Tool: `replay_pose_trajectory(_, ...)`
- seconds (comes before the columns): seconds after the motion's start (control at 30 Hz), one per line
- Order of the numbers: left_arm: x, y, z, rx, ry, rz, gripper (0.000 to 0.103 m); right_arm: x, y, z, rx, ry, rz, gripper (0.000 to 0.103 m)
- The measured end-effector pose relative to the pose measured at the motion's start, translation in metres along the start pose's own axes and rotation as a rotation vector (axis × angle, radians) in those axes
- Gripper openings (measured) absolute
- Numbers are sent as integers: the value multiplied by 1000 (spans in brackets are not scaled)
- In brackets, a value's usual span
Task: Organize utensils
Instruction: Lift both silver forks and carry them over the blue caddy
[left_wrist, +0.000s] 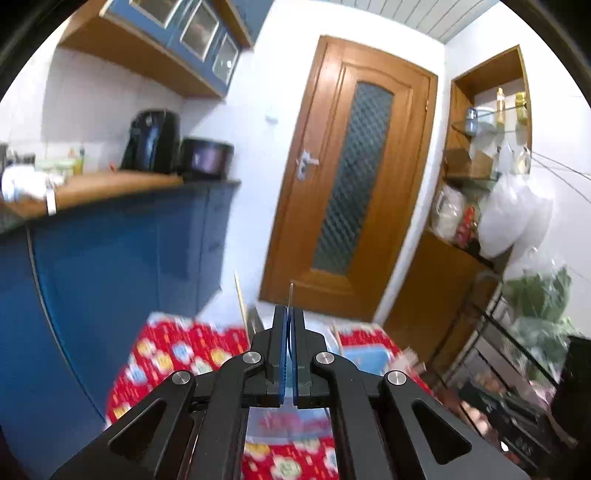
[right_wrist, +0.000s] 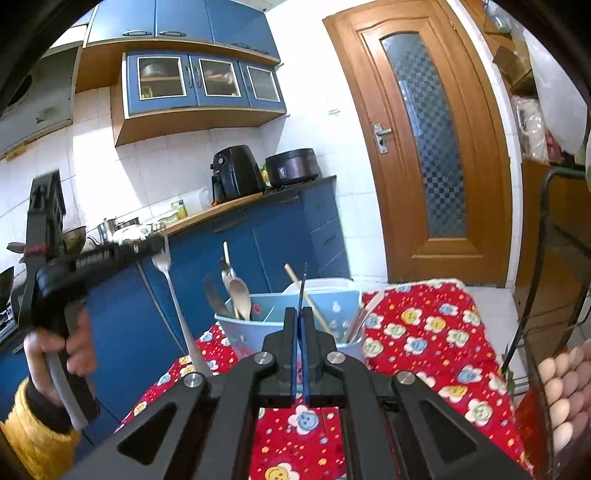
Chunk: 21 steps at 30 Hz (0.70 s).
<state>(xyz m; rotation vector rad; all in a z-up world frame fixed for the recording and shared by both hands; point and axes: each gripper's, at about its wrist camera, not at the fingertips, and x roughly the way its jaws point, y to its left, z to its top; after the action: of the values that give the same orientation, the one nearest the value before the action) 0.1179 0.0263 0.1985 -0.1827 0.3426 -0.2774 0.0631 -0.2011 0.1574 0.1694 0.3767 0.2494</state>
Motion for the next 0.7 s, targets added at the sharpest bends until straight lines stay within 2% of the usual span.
replay_pose_trajectory(0.13, 3, -2, 29, 42, -94, 64, 1, -3, -2, 6, -3, -11, -8, 3)
replay_pose_trajectory(0.23, 10, -3, 41, 54, -130, 109, 1, -4, -5, 9, -2, -14, -11, 3)
replay_pose_trajectory(0.43, 31, -8, 39, 108, -182, 158, 1, -3, -7, 19, -10, -33, -18, 3)
replay_pose_trajectory(0.7, 62, -14, 12, 155, -137, 183, 2, 12, -2, 44, -16, -78, -19, 3)
